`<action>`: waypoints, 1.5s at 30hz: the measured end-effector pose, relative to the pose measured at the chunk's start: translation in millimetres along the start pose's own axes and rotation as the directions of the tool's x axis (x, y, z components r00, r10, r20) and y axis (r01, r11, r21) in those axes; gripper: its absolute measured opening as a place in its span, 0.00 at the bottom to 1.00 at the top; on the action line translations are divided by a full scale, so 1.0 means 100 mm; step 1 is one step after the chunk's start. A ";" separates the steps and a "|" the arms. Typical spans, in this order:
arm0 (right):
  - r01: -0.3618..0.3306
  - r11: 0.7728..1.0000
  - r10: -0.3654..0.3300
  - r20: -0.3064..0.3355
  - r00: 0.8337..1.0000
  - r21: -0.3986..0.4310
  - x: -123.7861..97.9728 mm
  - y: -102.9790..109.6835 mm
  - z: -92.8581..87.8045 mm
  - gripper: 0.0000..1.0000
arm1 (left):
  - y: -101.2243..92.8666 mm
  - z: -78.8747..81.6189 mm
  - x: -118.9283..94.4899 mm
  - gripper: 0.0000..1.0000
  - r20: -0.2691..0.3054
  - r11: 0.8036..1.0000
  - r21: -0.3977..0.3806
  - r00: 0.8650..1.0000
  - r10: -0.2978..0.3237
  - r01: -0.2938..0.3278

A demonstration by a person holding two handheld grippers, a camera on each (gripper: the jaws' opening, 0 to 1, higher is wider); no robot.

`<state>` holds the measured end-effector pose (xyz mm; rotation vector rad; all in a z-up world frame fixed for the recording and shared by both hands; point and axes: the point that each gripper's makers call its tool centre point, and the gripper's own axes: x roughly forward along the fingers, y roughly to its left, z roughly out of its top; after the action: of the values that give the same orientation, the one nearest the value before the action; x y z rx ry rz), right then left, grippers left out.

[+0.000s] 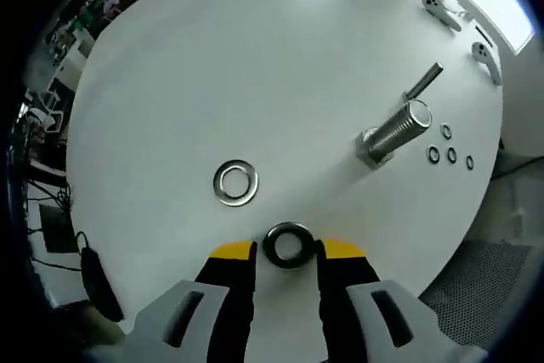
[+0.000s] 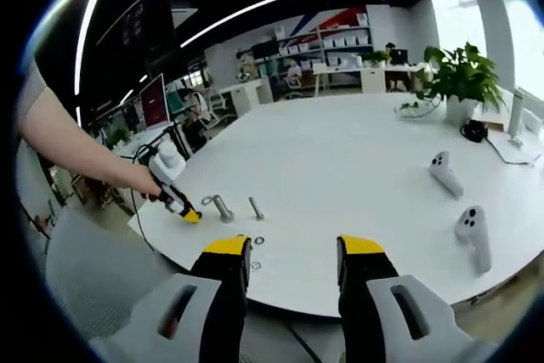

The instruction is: Place the washer onto the threaded stud by aligning its center hole with the stud, sliding it down to the base, and recovering from edge contact or off-axis alignment until the washer reaches the visible bottom stop.

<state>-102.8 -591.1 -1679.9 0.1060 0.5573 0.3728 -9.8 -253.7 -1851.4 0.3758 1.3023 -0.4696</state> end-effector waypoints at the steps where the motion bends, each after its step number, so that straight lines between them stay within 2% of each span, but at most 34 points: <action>1: 0.001 1.000 -0.001 0.001 1.000 0.000 0.00 0.00 0.00 0.43 | 0.01 0.01 0.01 0.27 -0.012 1.000 -0.003 1.000 -0.004 0.004; 5: -0.002 1.000 0.002 0.000 1.000 0.000 0.00 0.01 0.00 0.42 | 0.01 0.02 0.01 0.27 -0.064 1.000 0.017 0.998 -0.006 0.007; 9: -0.012 1.000 0.012 -0.016 1.000 -0.009 0.01 0.03 -0.02 0.41 | 0.01 0.01 0.01 0.27 -0.079 1.000 0.013 0.997 -0.008 0.009; 14: -0.008 1.000 0.008 -0.013 1.000 -0.004 0.00 0.02 -0.02 0.40 | -0.04 0.00 0.00 0.21 -0.071 0.999 0.049 0.997 -0.007 0.010; 29: -0.008 1.000 0.008 -0.010 1.000 0.002 0.00 0.01 -0.02 0.39 | -0.02 0.00 0.00 0.20 -0.045 1.000 0.017 0.999 0.000 0.001; 33: -0.012 1.000 0.012 -0.012 1.000 0.001 0.00 0.02 -0.02 0.39 | -0.02 0.00 0.00 0.20 -0.025 1.000 -0.028 1.000 0.000 -0.001; 36: -0.012 1.000 0.012 -0.011 1.000 0.003 0.00 0.02 -0.02 0.38 | -0.04 -0.01 -0.01 0.20 -0.011 1.000 -0.015 1.000 0.005 -0.005; 39: -0.014 1.000 0.014 -0.013 1.000 0.001 0.00 0.02 -0.02 0.38 | -0.07 -0.01 0.00 0.20 -0.035 1.000 0.031 0.999 0.000 0.001; 45: -0.015 1.000 0.015 -0.016 1.000 0.000 0.00 0.02 -0.03 0.38 | -0.07 0.00 -0.01 0.19 -0.032 0.999 0.047 0.999 0.000 0.001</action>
<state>-104.5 -588.9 -1681.7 0.1070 0.5722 0.3883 -14.1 -259.3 -1850.4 0.4237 1.3243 -0.4972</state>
